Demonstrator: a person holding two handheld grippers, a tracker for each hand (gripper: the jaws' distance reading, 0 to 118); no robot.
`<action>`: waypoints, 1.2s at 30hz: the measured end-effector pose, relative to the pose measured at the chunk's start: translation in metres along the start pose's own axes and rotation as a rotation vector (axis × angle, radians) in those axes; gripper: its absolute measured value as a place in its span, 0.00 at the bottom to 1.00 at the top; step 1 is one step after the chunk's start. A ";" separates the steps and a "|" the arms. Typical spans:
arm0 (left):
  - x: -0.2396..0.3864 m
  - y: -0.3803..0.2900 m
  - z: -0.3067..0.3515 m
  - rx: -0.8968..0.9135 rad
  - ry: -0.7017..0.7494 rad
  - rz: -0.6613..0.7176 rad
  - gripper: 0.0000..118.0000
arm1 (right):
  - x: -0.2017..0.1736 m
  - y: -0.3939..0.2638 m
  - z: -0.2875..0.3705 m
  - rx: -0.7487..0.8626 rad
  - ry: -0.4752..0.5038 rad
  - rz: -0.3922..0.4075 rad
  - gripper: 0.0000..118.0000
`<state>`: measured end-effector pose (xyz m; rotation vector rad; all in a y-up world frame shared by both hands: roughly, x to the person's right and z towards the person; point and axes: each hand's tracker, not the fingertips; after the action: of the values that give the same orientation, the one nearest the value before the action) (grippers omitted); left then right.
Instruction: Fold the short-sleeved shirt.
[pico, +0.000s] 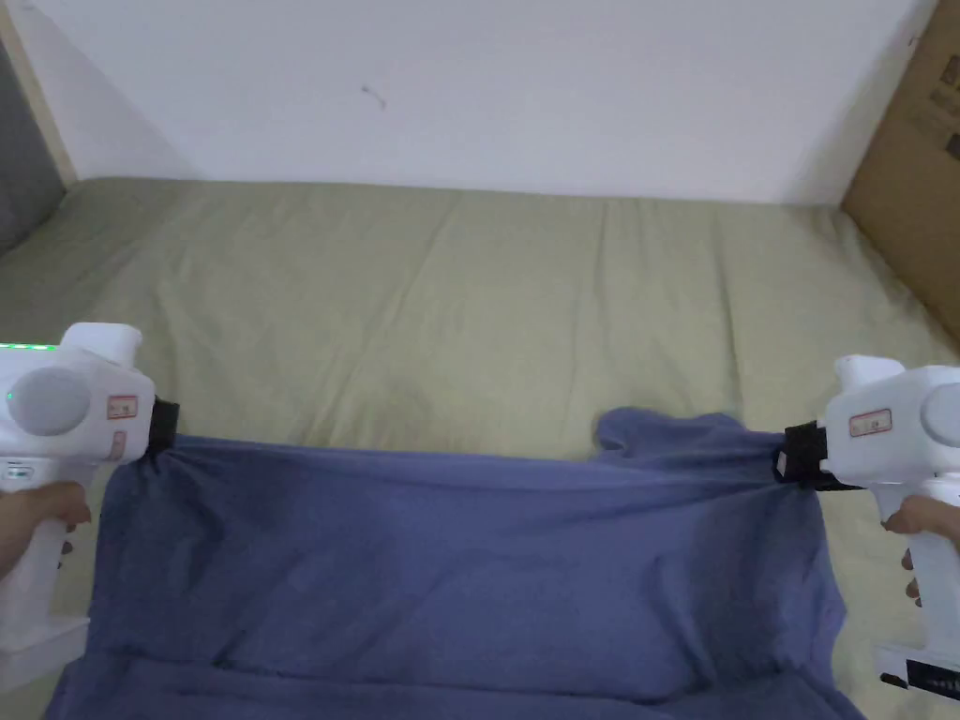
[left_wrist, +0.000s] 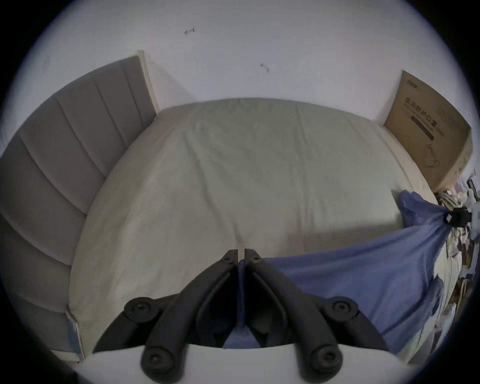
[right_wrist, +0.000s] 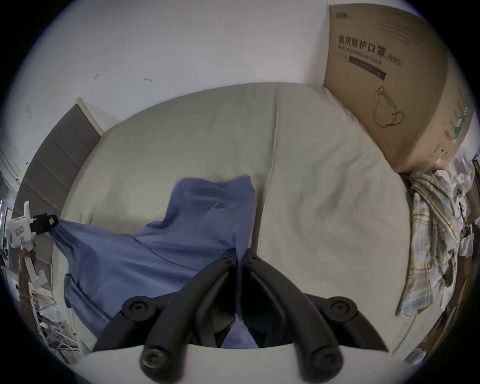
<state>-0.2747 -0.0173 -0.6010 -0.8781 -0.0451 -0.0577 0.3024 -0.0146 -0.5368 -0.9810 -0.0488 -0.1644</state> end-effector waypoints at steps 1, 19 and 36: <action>0.001 -0.010 0.017 0.013 0.000 -0.002 0.02 | 0.000 -0.010 0.014 0.017 0.005 0.005 0.03; -0.040 -0.199 0.108 -0.123 -0.021 -0.030 0.02 | 0.013 -0.238 0.085 -0.121 0.018 0.004 0.03; -0.018 -0.178 0.158 -0.005 -0.123 0.072 0.26 | -0.043 -0.208 0.115 0.116 -0.020 0.047 0.24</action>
<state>-0.3075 -0.0091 -0.3648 -0.8873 -0.1285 0.0641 0.2302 -0.0276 -0.3070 -0.8671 -0.0526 -0.1073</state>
